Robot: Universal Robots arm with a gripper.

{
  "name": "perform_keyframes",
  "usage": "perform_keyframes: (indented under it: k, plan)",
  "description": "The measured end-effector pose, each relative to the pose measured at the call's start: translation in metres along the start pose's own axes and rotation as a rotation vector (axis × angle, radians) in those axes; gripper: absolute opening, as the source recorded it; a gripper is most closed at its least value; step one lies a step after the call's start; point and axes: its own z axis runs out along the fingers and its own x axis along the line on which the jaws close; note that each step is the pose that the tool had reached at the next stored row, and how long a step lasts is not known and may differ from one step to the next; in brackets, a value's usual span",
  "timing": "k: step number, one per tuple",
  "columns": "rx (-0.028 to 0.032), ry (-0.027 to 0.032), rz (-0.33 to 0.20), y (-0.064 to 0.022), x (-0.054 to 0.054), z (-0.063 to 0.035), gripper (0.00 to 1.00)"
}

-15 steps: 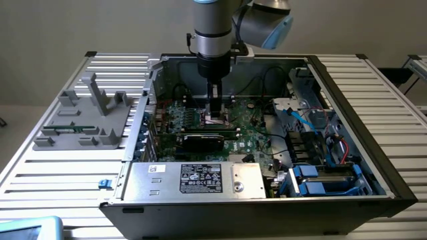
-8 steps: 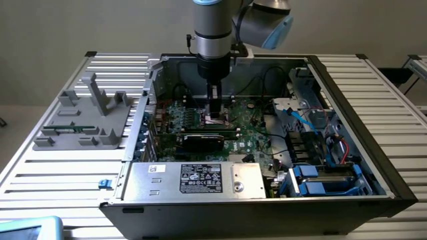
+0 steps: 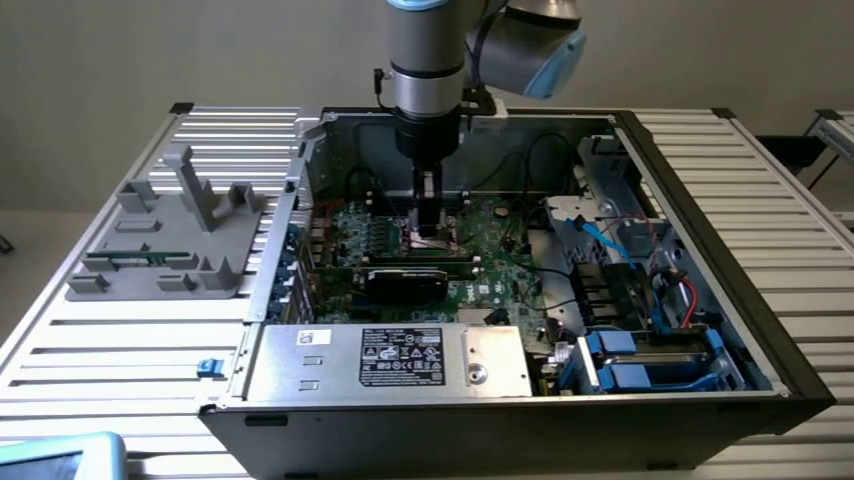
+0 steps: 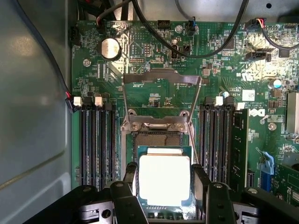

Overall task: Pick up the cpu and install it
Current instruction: 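Place the cpu into insertion slot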

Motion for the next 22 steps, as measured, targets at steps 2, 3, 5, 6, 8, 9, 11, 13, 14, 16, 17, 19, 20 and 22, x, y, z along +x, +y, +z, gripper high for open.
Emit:
perform_keyframes:
  k: [2, 3, 5, 6, 8, 9, 11, 13, 14, 16, 17, 19, 20, 22]
  plan:
    - [0.0, 0.0, 0.0, 0.0007, 0.0, 0.0009, 0.56]
    - [0.0001, -0.0002, 0.0, 0.0011, 0.0, 0.0017, 0.56]
    - [0.0001, -0.0002, 0.0, 0.0013, 0.0, 0.0041, 0.56]
    - [0.0005, -0.0002, 0.0, 0.0017, 0.0, 0.0052, 0.56]
    - [0.0018, -0.0003, 0.0, 0.0024, 0.001, 0.0069, 0.56]
    - [0.0026, -0.0003, 0.0, 0.0027, 0.001, 0.0079, 0.56]
    - [0.0059, -0.0003, 0.0, 0.0027, 0.001, 0.0098, 0.56]
    - [0.0099, -0.0003, 0.0, 0.0027, 0.001, 0.0117, 0.56]
    - [0.0128, -0.0002, 0.0, 0.0027, 0.001, 0.0127, 0.56]
    - [0.0175, -0.0004, 0.0, 0.0027, 0.001, 0.0141, 0.56]
    - [0.019, -0.0003, 0.0, 0.0027, 0.002, 0.0148, 0.56]
    - [0.0202, 0.0, 0.0, 0.0029, 0.002, 0.016, 0.56]
    - [0.0202, 0.0003, 0.0, 0.0032, 0.002, 0.0165, 0.56]
    - [0.0204, 0.0006, 0.0, 0.0039, 0.002, 0.0175, 0.56]
